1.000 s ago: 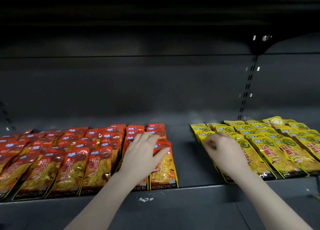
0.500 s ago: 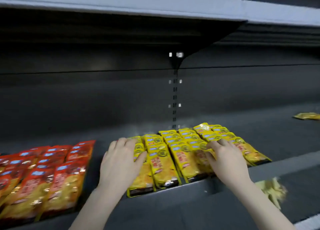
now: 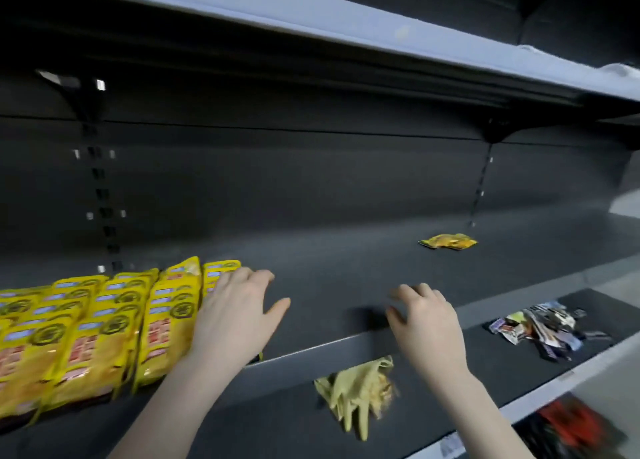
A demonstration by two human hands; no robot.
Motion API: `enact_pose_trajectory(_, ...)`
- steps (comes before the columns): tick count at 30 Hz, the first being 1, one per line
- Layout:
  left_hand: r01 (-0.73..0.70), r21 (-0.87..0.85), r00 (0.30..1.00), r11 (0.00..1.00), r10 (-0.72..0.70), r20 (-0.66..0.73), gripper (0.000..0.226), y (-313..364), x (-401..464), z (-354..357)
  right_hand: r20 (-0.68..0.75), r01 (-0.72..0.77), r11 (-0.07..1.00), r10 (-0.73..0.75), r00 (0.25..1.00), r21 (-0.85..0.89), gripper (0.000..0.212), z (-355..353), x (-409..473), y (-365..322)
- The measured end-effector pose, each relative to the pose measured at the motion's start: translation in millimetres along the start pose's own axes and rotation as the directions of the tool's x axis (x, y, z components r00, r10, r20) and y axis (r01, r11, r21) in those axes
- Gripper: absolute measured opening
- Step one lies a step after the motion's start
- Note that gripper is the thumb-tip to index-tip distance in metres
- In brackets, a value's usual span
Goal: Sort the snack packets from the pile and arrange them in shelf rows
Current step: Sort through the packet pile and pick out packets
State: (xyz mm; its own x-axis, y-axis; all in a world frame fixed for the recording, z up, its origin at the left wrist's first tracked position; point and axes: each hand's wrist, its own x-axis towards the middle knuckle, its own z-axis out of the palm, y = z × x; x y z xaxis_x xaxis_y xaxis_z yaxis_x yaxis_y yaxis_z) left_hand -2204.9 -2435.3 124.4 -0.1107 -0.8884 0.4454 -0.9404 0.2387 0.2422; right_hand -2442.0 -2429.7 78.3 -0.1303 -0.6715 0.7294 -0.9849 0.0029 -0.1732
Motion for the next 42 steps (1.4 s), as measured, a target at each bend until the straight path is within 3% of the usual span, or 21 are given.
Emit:
enact_pose_trajectory(7, -0.096, -0.009, 0.992, 0.995, 0.096, 0.077, 0.051, 87, 70, 58, 0.049, -0.069, 0.998, 0.070, 0.996, -0.009, 0.023, 34, 51, 121)
enact_pose_trajectory(14, -0.113, -0.039, 0.979, 0.993, 0.118, 0.166, 0.053, 168, 148, 95, 0.125, -0.192, 0.980, 0.198, 0.972, -0.060, 0.015, 52, 112, 238)
enact_pose_trajectory(20, -0.047, 0.052, 0.971, 0.998, 0.034, 0.238, 0.051, 241, 207, 152, 0.211, -0.162, 0.986, 0.169, 0.963, -0.048, 0.019, 81, 173, 323)
enact_pose_trajectory(26, -0.013, -0.040, 0.947, 0.999, 0.025, 0.321, 0.046, 312, 259, 226, 0.397, -0.118, 0.993, 0.108, 0.911, 0.001, 0.024, 110, 220, 394)
enact_pose_trajectory(33, 0.003, -0.101, 0.915, 0.995, 0.038, 0.402, 0.043, 335, 292, 284, 0.613, -0.292, 0.949, 0.162, 0.773, 0.116, 0.027, 141, 256, 423)
enact_pose_trajectory(42, -0.060, 0.030, 0.938, 0.998, 0.046, 0.344, 0.055, 338, 297, 300, 0.724, -0.346, 0.936, 0.194, 0.662, 0.066, 0.074, 166, 275, 397)
